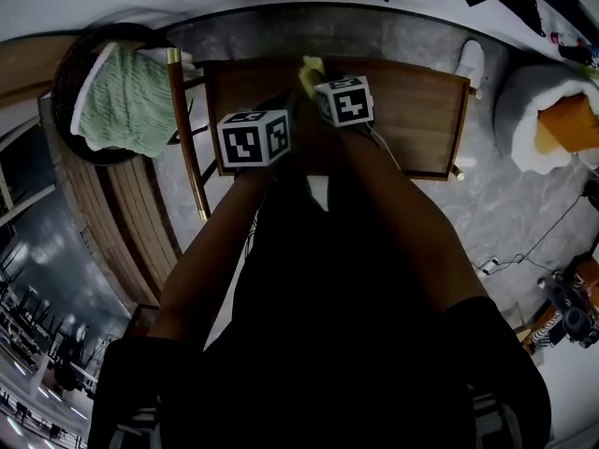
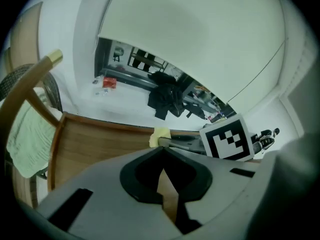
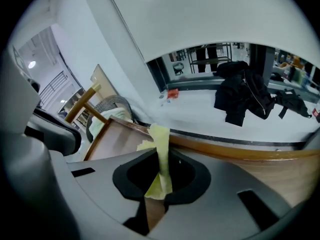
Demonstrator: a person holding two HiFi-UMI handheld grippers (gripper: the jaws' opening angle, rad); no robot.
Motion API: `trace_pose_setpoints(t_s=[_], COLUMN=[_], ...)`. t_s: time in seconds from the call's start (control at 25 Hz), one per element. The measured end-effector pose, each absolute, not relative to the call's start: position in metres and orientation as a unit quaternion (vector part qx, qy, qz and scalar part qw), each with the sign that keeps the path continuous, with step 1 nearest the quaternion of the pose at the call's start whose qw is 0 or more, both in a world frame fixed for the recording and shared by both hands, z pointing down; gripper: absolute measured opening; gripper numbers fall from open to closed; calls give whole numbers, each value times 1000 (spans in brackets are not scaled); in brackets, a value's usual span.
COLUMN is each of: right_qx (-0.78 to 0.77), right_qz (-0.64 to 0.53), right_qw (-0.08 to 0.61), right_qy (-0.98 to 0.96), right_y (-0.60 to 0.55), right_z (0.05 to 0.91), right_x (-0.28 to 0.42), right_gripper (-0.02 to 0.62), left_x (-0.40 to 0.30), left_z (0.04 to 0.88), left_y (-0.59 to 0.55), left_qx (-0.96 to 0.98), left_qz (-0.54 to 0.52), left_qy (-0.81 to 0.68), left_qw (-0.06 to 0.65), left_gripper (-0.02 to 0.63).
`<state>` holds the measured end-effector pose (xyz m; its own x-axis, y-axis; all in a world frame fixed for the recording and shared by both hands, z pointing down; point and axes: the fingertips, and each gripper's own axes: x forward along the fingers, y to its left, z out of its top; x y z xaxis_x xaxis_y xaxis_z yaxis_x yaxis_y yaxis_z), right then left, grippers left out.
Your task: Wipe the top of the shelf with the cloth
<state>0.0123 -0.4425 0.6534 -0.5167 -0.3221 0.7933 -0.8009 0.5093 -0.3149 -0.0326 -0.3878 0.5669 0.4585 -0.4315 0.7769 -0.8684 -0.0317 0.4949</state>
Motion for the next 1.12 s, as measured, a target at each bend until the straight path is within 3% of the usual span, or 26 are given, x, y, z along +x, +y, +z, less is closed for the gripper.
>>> trace_pose_setpoints(t_s=[1.12], right_qx=[482], right_qz=[357], right_qw=[325], right_qy=[-731], right_y=[-468], right_z=[641], right_x=[281], right_gripper=[49], left_x=[237], left_z=[582], left_y=[-441], left_qx=[768], left_qz=[241], left_qy=[-356], left_qw=[474], left_gripper=[11])
